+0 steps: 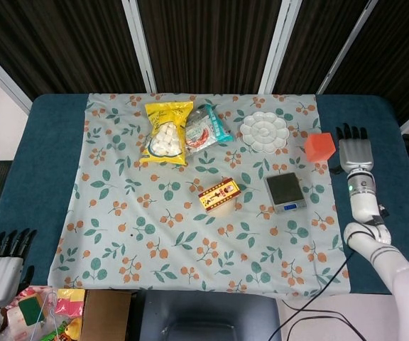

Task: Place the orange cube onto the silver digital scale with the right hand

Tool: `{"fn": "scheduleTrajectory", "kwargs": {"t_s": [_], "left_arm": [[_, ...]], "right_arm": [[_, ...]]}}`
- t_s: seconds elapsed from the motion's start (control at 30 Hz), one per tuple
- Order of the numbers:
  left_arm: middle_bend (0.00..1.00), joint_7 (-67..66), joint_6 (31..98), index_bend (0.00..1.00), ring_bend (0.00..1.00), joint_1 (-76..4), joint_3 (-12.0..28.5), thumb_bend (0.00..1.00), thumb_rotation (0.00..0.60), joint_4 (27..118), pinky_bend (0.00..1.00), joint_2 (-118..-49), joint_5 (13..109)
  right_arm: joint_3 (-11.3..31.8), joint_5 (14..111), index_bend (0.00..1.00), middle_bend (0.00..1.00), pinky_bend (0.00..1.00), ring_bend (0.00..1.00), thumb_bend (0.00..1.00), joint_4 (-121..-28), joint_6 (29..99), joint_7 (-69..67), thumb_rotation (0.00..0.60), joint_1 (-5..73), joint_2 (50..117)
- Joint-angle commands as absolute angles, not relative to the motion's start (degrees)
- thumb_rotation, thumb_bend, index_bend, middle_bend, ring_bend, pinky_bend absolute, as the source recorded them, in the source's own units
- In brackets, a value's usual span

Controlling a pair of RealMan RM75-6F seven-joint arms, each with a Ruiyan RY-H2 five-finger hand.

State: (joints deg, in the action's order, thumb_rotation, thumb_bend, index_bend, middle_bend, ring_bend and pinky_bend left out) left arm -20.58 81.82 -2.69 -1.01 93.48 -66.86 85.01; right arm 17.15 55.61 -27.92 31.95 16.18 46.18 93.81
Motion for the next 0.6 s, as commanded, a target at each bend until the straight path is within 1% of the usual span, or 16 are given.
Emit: {"fn": "scheduleTrajectory", "kwargs": {"t_s": [0.03,0.17,0.33,0.53,0.6], "left_arm": [[0.08,-20.9,81.7,0.00,0.06,-2.7,-0.6,0.45,0.600,93.0,0.03,-67.2,84.0],[0.08,-21.0,81.6,0.00,0.06,-2.9,0.5,0.45,0.600,92.4,0.03,-67.4,82.0],[0.08,-21.0,80.9,0.00,0.06,-3.2,1.2,0.45,0.600,91.9,0.03,-67.5,79.9],[0.08,-21.3,81.0,0.00,0.06,-3.1,1.5,0.45,0.600,91.6,0.03,-67.6,78.7],[0.08,-21.3,81.1,0.00,0.06,-3.1,1.6,0.45,0.600,91.5,0.03,-67.7,78.5]], "right_arm": [[17.2,56.2,0.00,0.00,0.00,0.00,0.18,-19.4,26.0,14.4,0.600,50.8,99.4],[17.1,57.5,0.00,0.00,0.00,0.00,0.17,-13.1,22.6,12.7,0.600,53.5,102.7],[17.7,58.1,0.00,0.00,0.00,0.00,0.17,-7.8,18.5,11.3,0.600,55.7,105.5],[18.7,58.3,0.00,0.00,0.00,0.00,0.18,-4.8,15.7,10.7,0.600,57.0,107.5],[19.0,58.6,0.00,0.00,0.00,0.00,0.22,-4.3,16.1,10.5,0.600,57.2,107.8]]}}
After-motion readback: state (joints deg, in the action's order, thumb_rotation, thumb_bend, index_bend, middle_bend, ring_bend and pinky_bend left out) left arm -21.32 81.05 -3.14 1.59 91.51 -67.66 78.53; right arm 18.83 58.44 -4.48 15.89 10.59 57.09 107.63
